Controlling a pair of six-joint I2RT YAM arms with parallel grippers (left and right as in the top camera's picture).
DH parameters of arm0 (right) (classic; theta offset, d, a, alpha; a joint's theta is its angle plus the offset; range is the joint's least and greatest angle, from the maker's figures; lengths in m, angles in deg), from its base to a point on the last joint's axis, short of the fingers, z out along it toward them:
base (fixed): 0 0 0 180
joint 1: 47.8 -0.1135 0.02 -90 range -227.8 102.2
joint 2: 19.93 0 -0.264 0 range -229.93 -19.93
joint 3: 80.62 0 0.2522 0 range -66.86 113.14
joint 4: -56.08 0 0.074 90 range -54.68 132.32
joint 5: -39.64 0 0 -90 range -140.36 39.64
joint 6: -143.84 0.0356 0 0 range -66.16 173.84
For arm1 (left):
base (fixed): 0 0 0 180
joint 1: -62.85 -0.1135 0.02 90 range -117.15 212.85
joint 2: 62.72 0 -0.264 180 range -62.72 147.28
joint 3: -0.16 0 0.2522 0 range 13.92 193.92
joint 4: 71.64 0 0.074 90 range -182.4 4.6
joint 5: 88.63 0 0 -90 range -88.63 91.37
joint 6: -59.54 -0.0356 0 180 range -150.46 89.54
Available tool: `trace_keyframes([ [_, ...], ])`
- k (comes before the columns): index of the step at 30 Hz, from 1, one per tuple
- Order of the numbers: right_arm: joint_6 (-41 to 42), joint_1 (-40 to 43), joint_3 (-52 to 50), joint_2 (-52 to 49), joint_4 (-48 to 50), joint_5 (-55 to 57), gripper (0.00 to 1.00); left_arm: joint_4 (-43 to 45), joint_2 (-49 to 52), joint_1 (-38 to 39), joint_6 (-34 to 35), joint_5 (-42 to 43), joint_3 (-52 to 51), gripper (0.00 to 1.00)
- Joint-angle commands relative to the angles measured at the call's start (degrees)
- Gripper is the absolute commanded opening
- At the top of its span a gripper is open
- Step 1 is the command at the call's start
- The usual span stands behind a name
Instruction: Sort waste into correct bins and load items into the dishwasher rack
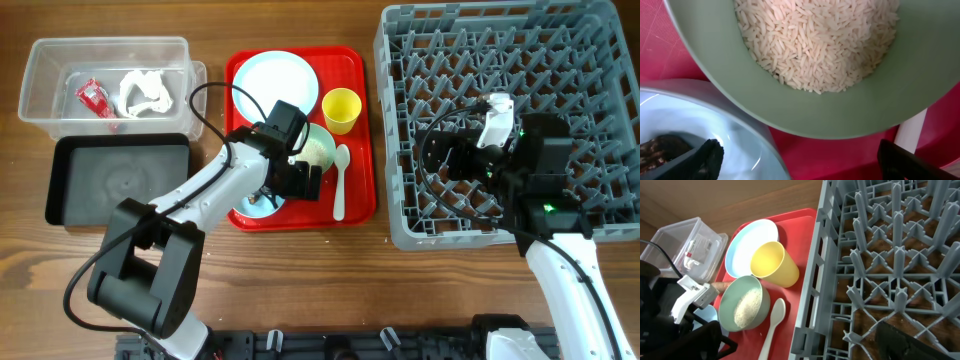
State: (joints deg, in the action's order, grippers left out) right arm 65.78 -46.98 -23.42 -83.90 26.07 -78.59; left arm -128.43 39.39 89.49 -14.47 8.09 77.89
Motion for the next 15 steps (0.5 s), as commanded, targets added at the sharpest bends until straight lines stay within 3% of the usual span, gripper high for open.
trace_keyframes([
  [1, 1.77, 0.0, 1.01, -0.35, 0.39, 0.33, 1.0, -0.02, -0.85, 0.2, -0.55, 0.72, -0.26, 1.0],
  [6, 1.75, 0.0, 1.01, -0.35, 0.11, 0.35, 1.0, 0.24, -0.83, 0.28, -0.57, 0.7, -0.59, 0.98],
  [9, 1.73, 0.0, 1.01, -0.35, -0.7, 0.35, 1.0, 3.06, -0.83, 0.26, -0.55, 0.68, -3.8, 0.92],
  [11, 1.75, 0.0, 1.01, -0.35, -0.72, 0.35, 1.0, 3.74, -0.83, 0.26, -0.55, 0.7, -4.07, 0.79],
  [13, 1.77, 0.0, 1.01, -0.35, -0.7, 0.35, 1.0, 4.68, -0.83, 0.26, -0.55, 0.7, -4.07, 0.54],
  [15, 1.75, 0.0, 1.01, -0.35, -0.68, 0.33, 1.0, 4.92, -0.85, 0.26, -0.52, 0.7, -4.07, 0.45],
])
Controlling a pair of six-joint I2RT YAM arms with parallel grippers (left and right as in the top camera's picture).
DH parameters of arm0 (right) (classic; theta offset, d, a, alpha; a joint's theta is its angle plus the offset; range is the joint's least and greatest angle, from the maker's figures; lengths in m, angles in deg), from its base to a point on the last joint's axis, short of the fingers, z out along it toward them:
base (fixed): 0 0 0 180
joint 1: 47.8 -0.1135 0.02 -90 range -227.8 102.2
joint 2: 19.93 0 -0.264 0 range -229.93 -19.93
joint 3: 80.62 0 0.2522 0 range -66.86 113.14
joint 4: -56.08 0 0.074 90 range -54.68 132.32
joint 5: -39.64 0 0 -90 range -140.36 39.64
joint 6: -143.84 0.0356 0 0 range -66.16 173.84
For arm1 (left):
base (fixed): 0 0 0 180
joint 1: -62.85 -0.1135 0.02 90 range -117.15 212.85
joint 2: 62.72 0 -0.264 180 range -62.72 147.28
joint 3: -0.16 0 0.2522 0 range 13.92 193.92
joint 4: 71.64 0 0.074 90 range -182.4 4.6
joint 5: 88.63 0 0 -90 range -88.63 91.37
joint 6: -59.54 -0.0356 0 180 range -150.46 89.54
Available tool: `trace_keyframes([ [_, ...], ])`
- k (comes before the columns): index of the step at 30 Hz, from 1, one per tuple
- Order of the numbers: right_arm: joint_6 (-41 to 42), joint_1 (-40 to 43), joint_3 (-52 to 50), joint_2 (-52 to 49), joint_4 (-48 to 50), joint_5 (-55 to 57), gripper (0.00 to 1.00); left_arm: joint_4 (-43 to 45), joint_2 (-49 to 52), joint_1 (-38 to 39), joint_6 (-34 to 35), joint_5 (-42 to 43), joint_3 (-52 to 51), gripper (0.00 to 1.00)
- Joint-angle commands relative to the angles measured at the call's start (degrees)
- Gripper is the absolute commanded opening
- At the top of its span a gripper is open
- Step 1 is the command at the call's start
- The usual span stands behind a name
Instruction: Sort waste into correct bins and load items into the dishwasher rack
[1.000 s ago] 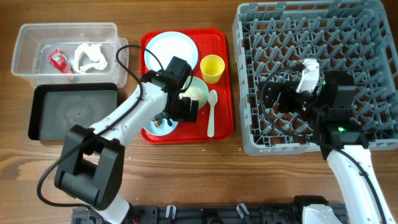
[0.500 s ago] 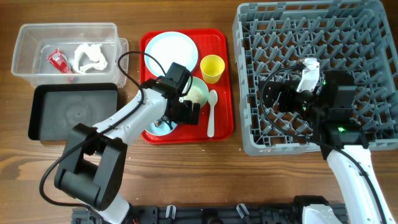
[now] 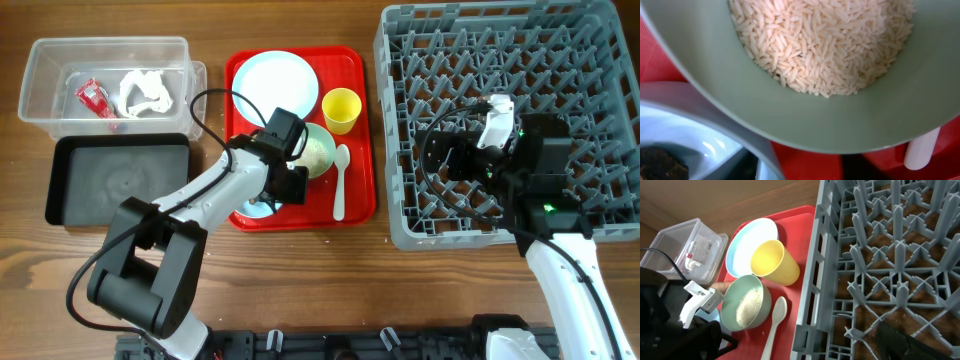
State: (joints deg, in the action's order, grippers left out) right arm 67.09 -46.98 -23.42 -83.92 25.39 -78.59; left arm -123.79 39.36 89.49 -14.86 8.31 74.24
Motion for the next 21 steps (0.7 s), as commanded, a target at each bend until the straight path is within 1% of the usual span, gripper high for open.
trace_keyframes([
  [1, 0.44, 0.0, 1.01, -0.33, 0.0, 0.35, 1.0, 0.26, -0.83, 0.26, -0.13, 0.48, -0.42, 0.43],
  [2, 0.44, 0.0, 1.01, -0.33, -0.02, 0.33, 1.0, 0.26, -0.83, 0.26, -0.11, 0.5, -0.42, 0.42],
  [3, 0.44, 0.0, 1.01, -0.33, -0.02, 0.33, 1.0, -0.09, -0.85, 0.26, -0.11, 0.52, -0.24, 0.37],
  [4, 0.44, 0.0, 1.01, -0.33, -0.07, 0.33, 1.0, -1.05, -0.96, 0.26, -0.13, 0.5, 0.22, 0.3],
  [5, 0.44, 0.0, 1.01, -0.33, -0.09, 0.33, 1.0, -2.49, -1.09, 0.26, -0.13, 0.5, 1.05, 0.27],
  [7, 0.44, 0.0, 1.01, -0.33, -0.04, 0.33, 1.0, -5.7, -1.49, 0.26, -0.13, 0.5, 2.86, 0.14],
  [8, 0.44, 0.0, 1.01, -0.33, -0.04, 0.33, 1.0, -7.63, -2.05, 0.26, -0.13, 0.5, 3.82, 0.04],
  [10, 0.44, 0.0, 1.01, -0.33, -0.09, 0.33, 1.0, -8.85, -3.3, 0.26, -0.11, 0.5, 4.33, 0.04],
  [15, 0.44, 0.0, 1.01, -0.33, -0.07, 0.33, 1.0, -11.28, -10.71, -0.81, 1.84, 1.46, 4.33, 0.04],
  [18, 0.46, 0.0, 1.01, -0.33, -0.09, 0.33, 1.0, -13.84, -17.4, -3.98, 2.21, 3.34, 4.33, 0.04],
  [21, 0.48, 0.0, 1.01, -0.31, -0.09, 0.31, 1.0, -16.04, -23.82, -9.05, 2.89, 4.15, 4.33, 0.04],
])
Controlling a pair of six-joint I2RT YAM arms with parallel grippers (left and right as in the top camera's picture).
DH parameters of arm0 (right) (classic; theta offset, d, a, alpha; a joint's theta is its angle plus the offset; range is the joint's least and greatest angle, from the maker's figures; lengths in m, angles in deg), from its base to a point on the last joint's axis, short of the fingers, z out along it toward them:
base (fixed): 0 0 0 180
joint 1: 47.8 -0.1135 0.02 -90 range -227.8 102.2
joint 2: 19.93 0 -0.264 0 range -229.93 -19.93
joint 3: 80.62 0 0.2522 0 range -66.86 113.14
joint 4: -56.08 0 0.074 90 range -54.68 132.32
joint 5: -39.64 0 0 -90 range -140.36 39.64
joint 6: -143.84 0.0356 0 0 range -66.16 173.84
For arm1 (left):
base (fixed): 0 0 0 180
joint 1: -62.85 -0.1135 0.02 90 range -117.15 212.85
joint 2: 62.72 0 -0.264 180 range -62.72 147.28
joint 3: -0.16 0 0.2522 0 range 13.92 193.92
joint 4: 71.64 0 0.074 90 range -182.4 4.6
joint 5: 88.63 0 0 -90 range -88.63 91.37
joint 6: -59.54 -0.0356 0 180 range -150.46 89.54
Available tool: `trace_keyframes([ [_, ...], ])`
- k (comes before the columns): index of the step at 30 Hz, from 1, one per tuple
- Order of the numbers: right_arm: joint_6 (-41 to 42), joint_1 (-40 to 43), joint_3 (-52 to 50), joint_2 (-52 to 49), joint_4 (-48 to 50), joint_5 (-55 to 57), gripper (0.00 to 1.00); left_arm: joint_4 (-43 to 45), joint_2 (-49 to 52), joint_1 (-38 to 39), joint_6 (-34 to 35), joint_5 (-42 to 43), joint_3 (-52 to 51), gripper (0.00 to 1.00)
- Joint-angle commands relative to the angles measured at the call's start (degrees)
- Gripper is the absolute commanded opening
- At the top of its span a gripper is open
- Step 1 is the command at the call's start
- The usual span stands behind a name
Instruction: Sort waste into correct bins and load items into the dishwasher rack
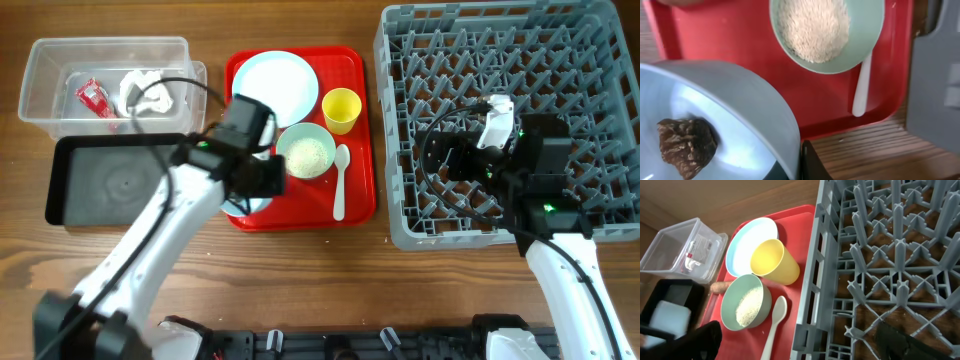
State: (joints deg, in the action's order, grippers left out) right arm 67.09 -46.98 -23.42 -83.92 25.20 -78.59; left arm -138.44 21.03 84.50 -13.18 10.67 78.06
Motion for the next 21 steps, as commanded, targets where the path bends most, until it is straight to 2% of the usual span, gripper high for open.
trace_keyframes([
  [1, 0.48, 0.0, 1.01, -0.33, 0.09, 0.31, 1.0, -1.73, -6.84, -5.66, 1.2, 1.79, 0.5, 0.04],
  [4, 0.48, 0.0, 1.01, -0.33, -0.02, 0.31, 1.0, -3.04, -8.96, -13.51, 0.31, 1.84, 0.5, 0.04],
  [6, 0.46, 0.0, 1.01, -0.33, -0.22, 0.33, 1.0, -3.61, -8.81, -18.58, -3.5, 4.35, 0.48, 0.04],
  [12, 0.46, 0.0, 1.01, -0.33, -0.35, 0.33, 1.0, 0.46, -6.36, -42.82, -13.42, 22.23, 0.48, 0.04],
  [17, 0.46, 0.0, 1.01, -0.33, -0.31, 0.33, 1.0, 4.94, 9.42, -61.77, -23.47, 49.92, 0.48, 0.04],
  [21, 0.46, 0.0, 1.01, -0.33, -0.28, 0.33, 1.0, 7.82, 17.73, -68.35, -24.59, 65.31, 0.48, 0.04],
])
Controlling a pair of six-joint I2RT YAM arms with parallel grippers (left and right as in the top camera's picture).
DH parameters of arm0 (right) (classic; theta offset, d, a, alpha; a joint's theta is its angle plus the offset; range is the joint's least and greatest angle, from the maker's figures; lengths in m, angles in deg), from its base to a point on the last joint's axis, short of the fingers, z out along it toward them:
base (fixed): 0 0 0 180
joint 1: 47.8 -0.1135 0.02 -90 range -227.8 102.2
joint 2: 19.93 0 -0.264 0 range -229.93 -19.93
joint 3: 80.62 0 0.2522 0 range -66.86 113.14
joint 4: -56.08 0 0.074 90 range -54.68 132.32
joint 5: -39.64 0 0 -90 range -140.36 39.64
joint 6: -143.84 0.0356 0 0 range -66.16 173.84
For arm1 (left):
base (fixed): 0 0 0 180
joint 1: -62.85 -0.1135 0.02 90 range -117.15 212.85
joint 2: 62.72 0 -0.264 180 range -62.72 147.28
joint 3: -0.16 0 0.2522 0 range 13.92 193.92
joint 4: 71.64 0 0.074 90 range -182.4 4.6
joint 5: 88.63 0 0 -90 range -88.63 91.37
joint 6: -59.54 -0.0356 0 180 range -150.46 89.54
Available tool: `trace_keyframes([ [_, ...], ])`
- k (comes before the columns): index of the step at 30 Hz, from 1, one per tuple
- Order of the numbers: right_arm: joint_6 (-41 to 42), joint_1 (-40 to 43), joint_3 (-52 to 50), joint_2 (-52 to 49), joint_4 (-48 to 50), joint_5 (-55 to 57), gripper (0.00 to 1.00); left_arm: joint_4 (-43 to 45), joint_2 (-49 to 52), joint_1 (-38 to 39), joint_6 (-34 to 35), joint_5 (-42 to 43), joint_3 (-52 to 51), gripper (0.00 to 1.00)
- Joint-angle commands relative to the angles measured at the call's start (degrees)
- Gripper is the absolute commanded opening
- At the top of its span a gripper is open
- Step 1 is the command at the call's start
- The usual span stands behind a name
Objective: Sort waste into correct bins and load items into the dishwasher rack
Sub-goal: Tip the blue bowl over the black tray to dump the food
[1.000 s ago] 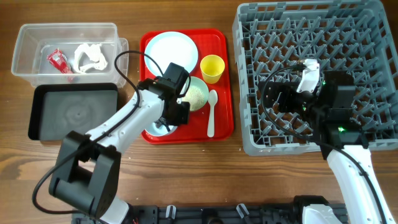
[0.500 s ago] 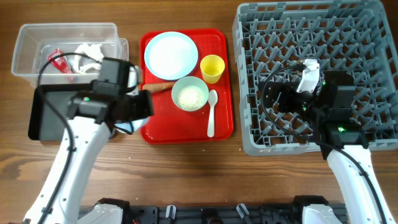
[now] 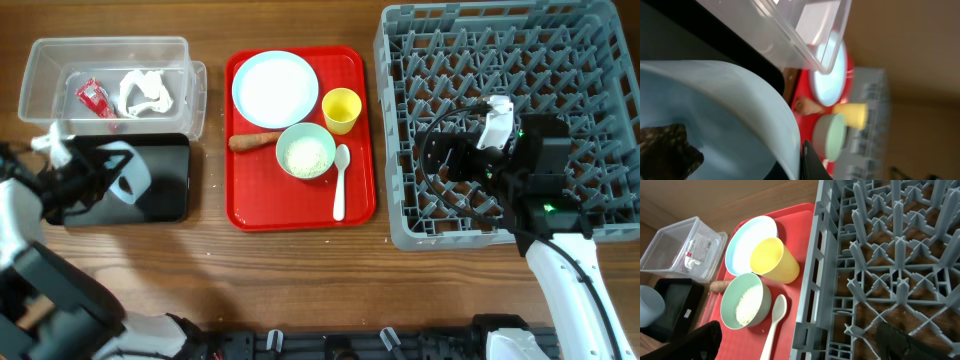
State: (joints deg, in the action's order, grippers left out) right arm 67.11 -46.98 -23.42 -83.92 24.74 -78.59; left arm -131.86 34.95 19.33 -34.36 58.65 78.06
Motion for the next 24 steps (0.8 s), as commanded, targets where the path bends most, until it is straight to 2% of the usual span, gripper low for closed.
trace_keyframes([
  [1, 0.44, 0.0, 1.01, -0.33, 0.17, 0.33, 1.0, 2.23, 5.62, -4.31, -3.41, 21.51, 0.48, 0.04],
  [6, 0.68, 0.0, 1.01, -0.33, 0.15, 0.33, 1.0, 7.06, 8.22, -6.16, -3.32, 33.09, 0.48, 0.04],
  [10, 1.92, 0.0, 1.01, -0.33, 0.13, 0.33, 1.0, 7.93, 8.22, -7.34, 0.17, 33.09, 0.48, 0.04],
  [14, 1.92, 0.0, 1.01, -0.33, 0.17, 0.33, 1.0, 7.96, 8.22, -8.63, 6.51, 33.07, 0.48, 0.04],
  [18, 1.9, 0.0, 1.01, -0.33, 0.15, 0.35, 1.0, 7.98, 8.2, -8.79, 22.91, 33.07, 0.48, 0.04],
  [24, 1.9, 0.0, 1.01, -0.33, 0.22, 0.35, 1.0, 10.19, 5.6, -7.21, 23.12, 33.05, 0.5, 0.04],
])
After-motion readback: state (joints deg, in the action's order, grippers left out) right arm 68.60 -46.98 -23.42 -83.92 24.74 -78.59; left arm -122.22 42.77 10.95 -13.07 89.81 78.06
